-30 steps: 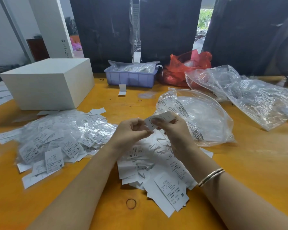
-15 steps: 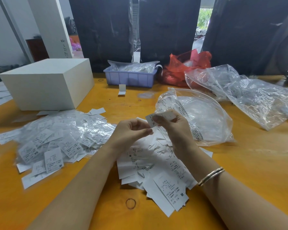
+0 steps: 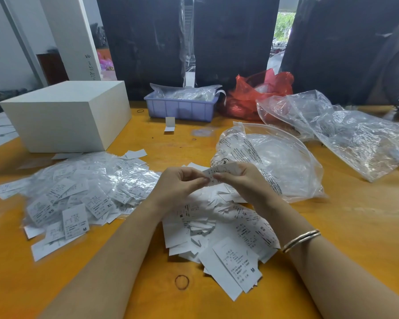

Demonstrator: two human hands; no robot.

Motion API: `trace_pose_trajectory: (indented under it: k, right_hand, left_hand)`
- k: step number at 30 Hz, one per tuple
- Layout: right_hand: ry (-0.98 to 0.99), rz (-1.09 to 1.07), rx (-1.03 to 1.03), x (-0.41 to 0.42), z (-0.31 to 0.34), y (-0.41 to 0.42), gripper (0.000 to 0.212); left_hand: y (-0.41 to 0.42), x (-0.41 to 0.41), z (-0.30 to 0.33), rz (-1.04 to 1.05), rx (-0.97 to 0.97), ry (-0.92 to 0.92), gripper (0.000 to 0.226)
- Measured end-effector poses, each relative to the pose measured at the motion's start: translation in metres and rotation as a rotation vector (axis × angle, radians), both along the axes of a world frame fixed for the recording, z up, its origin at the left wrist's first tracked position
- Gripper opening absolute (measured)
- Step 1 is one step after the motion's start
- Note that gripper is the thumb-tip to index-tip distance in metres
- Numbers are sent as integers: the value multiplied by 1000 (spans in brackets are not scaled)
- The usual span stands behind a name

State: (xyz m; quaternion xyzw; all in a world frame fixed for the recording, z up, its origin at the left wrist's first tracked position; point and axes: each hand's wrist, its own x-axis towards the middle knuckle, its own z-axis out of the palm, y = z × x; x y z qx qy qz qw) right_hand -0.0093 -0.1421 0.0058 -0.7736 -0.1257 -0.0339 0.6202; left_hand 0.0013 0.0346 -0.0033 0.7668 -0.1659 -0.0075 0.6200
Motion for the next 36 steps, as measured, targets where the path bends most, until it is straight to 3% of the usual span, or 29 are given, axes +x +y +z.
trace_pose_trajectory:
  k: [6,11,21,24,30,36]
  right_hand:
    - [-27,24,-104,1,-1,-2,11]
    - [-96,-169,200,3,1,-7,6]
    - [-125,-40,178,-2,1,-2,4]
    - [-129,-26,179,-2,1,-1,3]
    - [-119,10,196,-5,3,5,19]
    - [-134,-41,247,-4,3,5,20]
  left_hand:
    - [2,1,1,12,-4,-18,6]
    - [1,-2,4,28,-7,-65,22]
    - [2,-3,5,2,3,-46,9]
    - [1,-6,7,-22,-5,-26,15]
    - [0,-9,11,-66,-6,38,6]
    - [1,-11,13,-107,-19,24,18]
